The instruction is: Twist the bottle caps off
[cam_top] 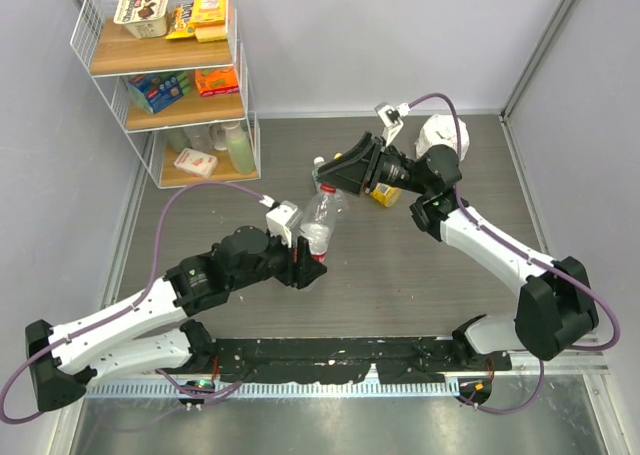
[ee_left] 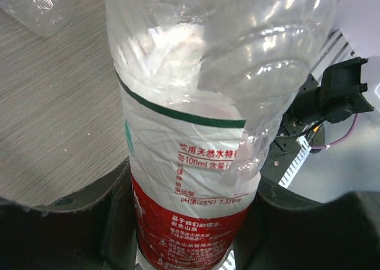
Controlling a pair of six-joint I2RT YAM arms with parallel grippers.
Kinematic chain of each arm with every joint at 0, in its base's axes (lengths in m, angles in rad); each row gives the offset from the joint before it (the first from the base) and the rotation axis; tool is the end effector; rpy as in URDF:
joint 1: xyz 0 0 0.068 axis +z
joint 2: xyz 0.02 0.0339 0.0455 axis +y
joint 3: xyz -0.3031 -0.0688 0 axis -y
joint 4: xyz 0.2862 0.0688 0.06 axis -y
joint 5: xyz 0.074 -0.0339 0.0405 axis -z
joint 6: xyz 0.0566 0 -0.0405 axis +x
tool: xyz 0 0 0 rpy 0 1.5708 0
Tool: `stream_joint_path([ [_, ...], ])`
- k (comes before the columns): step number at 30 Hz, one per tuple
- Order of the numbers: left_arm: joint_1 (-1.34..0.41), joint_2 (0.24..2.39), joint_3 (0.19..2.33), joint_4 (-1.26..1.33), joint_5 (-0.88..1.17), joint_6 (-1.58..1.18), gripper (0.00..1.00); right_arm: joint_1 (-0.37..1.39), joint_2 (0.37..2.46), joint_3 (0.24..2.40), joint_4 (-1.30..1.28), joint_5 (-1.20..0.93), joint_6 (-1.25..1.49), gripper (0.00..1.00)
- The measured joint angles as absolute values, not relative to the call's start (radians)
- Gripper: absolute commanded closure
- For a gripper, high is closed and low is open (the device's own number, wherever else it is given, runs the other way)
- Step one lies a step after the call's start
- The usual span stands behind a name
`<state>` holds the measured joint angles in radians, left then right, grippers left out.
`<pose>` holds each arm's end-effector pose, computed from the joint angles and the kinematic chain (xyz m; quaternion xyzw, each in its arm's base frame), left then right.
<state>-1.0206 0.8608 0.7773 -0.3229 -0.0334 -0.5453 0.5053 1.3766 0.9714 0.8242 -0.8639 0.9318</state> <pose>0.1232 -0.1973 0.3277 0.1877 0.8138 -0.3779 0.3995 0.2849 0.2068 0.3983 -0.2385 0.5577 0.6730 0.4233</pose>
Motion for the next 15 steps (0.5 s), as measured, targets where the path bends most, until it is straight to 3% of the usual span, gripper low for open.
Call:
stream_joint_path([
  [3, -1.021, 0.876, 0.776, -0.326, -0.035, -0.545, 1.00, 0.502, 1.349, 0.990, 0.720, -0.821, 0.887, 0.10],
  [5, -1.021, 0.889, 0.775, -0.330, -0.039, -0.546, 1.00, 0.502, 1.333, 1.014, 0.639, -0.784, 0.850, 0.06],
  [15, -1.021, 0.977, 0.790, -0.411, -0.144, -0.546, 1.00, 0.510, 1.293, 1.217, 0.097, -0.430, 0.696, 0.05],
])
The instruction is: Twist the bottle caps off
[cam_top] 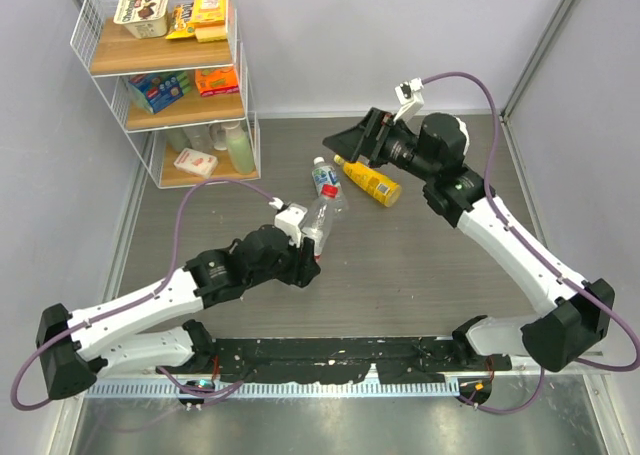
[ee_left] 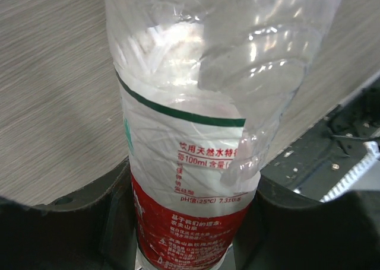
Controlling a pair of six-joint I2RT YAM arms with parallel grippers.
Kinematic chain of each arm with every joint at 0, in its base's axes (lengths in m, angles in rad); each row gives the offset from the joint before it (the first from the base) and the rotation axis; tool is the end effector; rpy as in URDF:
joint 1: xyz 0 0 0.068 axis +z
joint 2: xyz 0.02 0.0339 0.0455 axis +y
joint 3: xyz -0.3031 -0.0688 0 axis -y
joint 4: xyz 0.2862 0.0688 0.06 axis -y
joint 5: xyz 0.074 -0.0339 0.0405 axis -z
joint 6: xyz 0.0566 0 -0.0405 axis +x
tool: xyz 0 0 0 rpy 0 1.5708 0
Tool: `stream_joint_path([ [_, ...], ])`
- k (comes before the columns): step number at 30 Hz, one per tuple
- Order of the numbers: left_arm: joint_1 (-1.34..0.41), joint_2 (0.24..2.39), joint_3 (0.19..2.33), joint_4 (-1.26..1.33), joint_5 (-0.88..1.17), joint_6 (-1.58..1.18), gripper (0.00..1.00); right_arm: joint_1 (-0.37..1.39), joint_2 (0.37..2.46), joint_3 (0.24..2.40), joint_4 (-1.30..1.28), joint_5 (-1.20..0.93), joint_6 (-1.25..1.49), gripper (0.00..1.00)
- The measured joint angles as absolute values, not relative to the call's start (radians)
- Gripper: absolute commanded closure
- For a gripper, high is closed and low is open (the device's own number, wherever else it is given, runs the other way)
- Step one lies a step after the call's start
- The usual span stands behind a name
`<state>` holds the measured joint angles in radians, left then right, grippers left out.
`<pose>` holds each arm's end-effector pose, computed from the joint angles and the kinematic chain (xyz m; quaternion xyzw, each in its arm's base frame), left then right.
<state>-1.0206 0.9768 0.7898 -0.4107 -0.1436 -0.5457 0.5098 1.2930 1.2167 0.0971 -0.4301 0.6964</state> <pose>0.1377 -0.2090 0.2973 0.1748 0.8648 -0.2841 0.3753 0.2959 0.1925 0.4456 -0.0881 0.6948 0.5189 0.4901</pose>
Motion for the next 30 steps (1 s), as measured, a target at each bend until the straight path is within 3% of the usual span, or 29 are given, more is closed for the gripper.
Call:
stream_joint_path([
  [11, -1.021, 1.118, 0.891, -0.526, -0.323, -0.541, 1.00, 0.611, 1.393, 1.420, -0.327, -0.068, 0.652, 0.05],
  [19, -1.021, 1.171, 0.914, -0.595, -0.395, -0.540, 1.00, 0.665, 1.526, 1.470, -0.447, -0.003, 0.655, 0.06],
  [28, -1.021, 1.202, 0.936, -0.632, -0.440, -0.537, 1.00, 0.705, 1.560, 1.470, -0.461, -0.012, 0.670, 0.29],
  [30, -1.021, 1.211, 0.937, -0.638, -0.446, -0.534, 1.00, 0.706, 1.560, 1.470, -0.454, -0.023, 0.676, 0.30],
])
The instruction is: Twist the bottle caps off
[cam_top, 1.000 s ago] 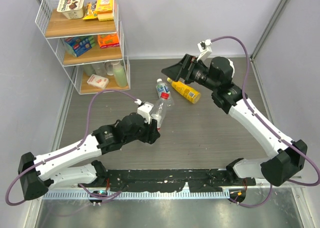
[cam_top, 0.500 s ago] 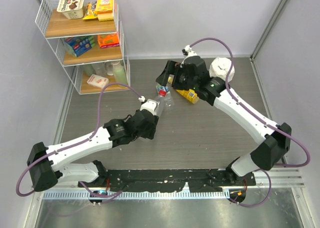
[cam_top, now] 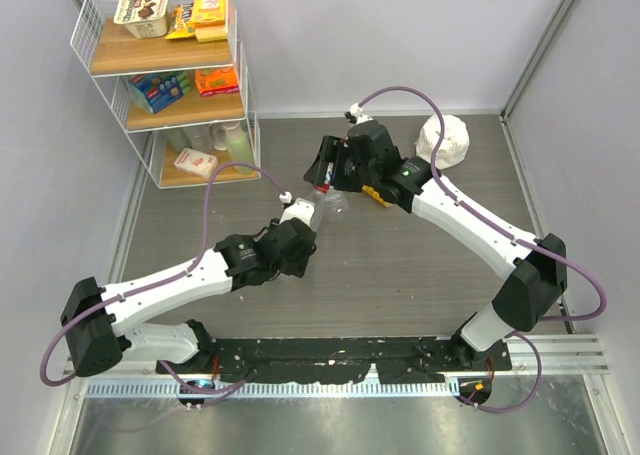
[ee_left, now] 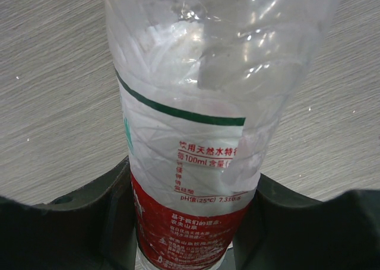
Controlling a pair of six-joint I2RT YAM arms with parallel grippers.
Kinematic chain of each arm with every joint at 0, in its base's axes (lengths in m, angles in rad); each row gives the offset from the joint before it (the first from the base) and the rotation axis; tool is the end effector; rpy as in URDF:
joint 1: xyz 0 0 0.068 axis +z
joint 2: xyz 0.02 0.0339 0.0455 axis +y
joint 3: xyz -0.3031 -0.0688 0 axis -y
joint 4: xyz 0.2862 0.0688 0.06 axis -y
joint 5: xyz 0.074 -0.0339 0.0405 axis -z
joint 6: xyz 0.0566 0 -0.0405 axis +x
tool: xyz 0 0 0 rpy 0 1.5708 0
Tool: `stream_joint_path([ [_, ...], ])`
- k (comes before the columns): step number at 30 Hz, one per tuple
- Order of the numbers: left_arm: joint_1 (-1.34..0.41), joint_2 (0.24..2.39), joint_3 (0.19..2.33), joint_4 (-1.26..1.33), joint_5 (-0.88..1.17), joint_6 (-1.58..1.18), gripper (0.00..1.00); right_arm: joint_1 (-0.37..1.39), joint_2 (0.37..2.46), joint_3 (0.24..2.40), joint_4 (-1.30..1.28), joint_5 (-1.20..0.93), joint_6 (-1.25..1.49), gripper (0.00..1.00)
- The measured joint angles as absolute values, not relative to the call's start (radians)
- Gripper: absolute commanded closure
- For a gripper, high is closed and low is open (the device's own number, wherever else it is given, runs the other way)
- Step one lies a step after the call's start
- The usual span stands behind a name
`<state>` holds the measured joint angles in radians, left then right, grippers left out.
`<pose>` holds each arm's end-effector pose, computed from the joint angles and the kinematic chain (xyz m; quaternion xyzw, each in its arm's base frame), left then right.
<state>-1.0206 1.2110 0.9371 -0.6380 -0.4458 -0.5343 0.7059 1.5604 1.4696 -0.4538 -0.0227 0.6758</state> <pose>0.1680 -0.2273 0.2787 0.1528 0.9129 -0.0722 0.3716 0.3180 0.2728 0.3827 -0.0187 0.8710 0.3204 0.3720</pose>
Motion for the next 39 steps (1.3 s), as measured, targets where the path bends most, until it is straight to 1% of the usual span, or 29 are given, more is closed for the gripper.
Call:
stream_joint_path([
  [1, -1.021, 1.215, 0.938, -0.641, -0.447, -0.533, 1.00, 0.706, 1.560, 1.469, -0.451, -0.028, 0.680, 0.31],
  [4, -1.021, 1.222, 0.941, -0.649, -0.453, -0.532, 1.00, 0.706, 1.560, 1.464, -0.438, -0.042, 0.686, 0.40],
  [12, -1.021, 1.226, 0.947, -0.651, -0.454, -0.523, 1.00, 0.706, 1.563, 1.435, -0.424, -0.059, 0.691, 0.43],
  [14, -1.021, 1.226, 0.947, -0.651, -0.454, -0.523, 1.00, 0.707, 1.565, 1.430, -0.419, -0.061, 0.691, 0.51],
  [15, -1.021, 1.226, 0.947, -0.651, -0.454, -0.522, 1.00, 0.707, 1.565, 1.428, -0.418, -0.062, 0.691, 0.58],
  [16, -1.021, 1.226, 0.948, -0.651, -0.454, -0.522, 1.00, 0.707, 1.565, 1.425, -0.417, -0.062, 0.691, 0.62],
  [17, -1.021, 1.226, 0.949, -0.652, -0.455, -0.522, 1.00, 0.707, 1.565, 1.423, -0.416, -0.062, 0.690, 0.69],
  [18, -1.021, 1.226, 0.949, -0.653, -0.457, -0.524, 1.00, 0.707, 1.565, 1.420, -0.414, -0.062, 0.696, 0.74],
  [19, -1.021, 1.226, 0.950, -0.653, -0.458, -0.524, 1.00, 0.706, 1.565, 1.420, -0.413, -0.062, 0.699, 0.83],
  [20, -1.021, 1.227, 0.950, -0.653, -0.460, -0.524, 1.00, 0.705, 1.565, 1.420, -0.411, -0.064, 0.704, 0.87],
  [21, -1.021, 1.227, 0.950, -0.653, -0.461, -0.523, 1.00, 0.705, 1.565, 1.420, -0.410, -0.063, 0.704, 0.94],
  [22, -1.021, 1.227, 0.952, -0.655, -0.463, -0.524, 1.00, 0.705, 1.565, 1.419, -0.406, -0.064, 0.704, 0.97],
  [31, -1.019, 1.227, 0.954, -0.672, -0.471, -0.524, 1.00, 0.705, 1.557, 1.368, -0.325, -0.082, 0.703, 0.98],
  [39, -1.020, 1.188, 0.949, -0.672, -0.457, -0.524, 1.00, 0.695, 1.483, 1.263, -0.179, -0.152, 0.673, 0.98],
])
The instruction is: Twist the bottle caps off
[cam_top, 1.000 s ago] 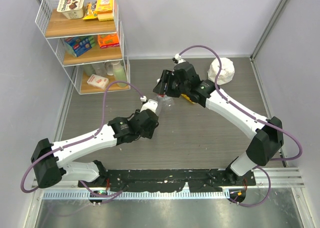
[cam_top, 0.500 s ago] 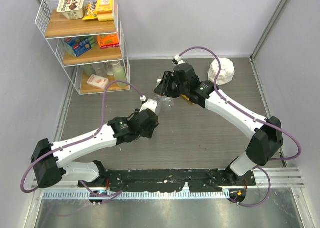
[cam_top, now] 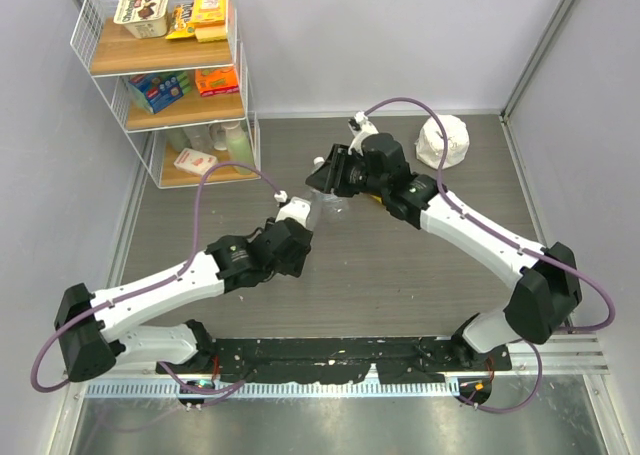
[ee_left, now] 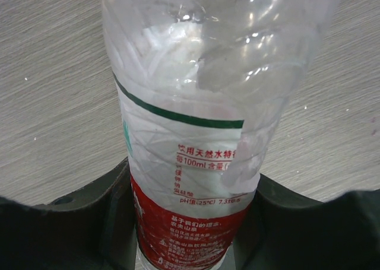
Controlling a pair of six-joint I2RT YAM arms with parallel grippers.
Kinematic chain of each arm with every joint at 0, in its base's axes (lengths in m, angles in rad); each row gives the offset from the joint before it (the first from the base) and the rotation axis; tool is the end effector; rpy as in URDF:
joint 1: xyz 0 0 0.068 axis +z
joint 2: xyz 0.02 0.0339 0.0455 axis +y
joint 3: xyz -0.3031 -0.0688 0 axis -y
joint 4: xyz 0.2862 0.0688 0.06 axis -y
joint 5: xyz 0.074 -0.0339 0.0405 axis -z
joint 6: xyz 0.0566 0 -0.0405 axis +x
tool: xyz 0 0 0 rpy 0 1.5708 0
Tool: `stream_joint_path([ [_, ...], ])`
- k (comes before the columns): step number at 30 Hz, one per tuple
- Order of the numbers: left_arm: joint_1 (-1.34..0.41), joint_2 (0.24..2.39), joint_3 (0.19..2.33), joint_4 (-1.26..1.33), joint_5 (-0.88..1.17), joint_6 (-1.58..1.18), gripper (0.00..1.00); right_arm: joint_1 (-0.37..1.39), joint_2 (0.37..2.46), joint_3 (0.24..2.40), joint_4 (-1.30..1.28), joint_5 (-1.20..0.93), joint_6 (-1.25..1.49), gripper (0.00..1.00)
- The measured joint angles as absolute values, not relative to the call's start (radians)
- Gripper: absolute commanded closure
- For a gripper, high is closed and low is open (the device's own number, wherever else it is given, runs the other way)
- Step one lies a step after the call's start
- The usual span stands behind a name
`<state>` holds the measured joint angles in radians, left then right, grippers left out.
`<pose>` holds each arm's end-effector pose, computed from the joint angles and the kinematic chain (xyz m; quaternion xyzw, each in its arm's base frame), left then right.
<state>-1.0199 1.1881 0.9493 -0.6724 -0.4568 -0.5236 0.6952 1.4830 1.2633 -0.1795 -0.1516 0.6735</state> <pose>0.1655 -0.2217 0.2867 0.1553 0.9113 -0.0665 0.3755 0.3060 0.2663 0.3611 -0.0509 0.8304 0.3974 0.3873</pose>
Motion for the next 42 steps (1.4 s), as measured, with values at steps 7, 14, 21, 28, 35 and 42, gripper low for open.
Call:
stream_joint_path([
  [7, -1.020, 1.108, 0.920, -0.630, -0.426, -0.524, 1.00, 0.684, 1.421, 1.198, -0.044, -0.245, 0.636, 0.98],
  [14, -1.020, 1.077, 0.896, -0.572, -0.373, -0.523, 1.00, 0.616, 1.380, 1.098, 0.126, -0.427, 0.643, 0.98],
  [21, -1.020, 1.030, 0.865, -0.505, -0.297, -0.520, 1.00, 0.558, 1.356, 1.025, 0.305, -0.602, 0.677, 0.98],
  [28, -1.020, 0.984, 0.830, -0.418, -0.216, -0.515, 1.00, 0.507, 1.355, 0.930, 0.610, -0.752, 0.838, 0.98],
  [35, -1.020, 0.968, 0.830, -0.393, -0.197, -0.514, 1.00, 0.501, 1.360, 0.923, 0.700, -0.784, 0.891, 0.89],
  [42, -1.020, 0.974, 0.817, -0.402, -0.190, -0.516, 1.00, 0.504, 1.337, 0.937, 0.576, -0.752, 0.830, 0.05],
])
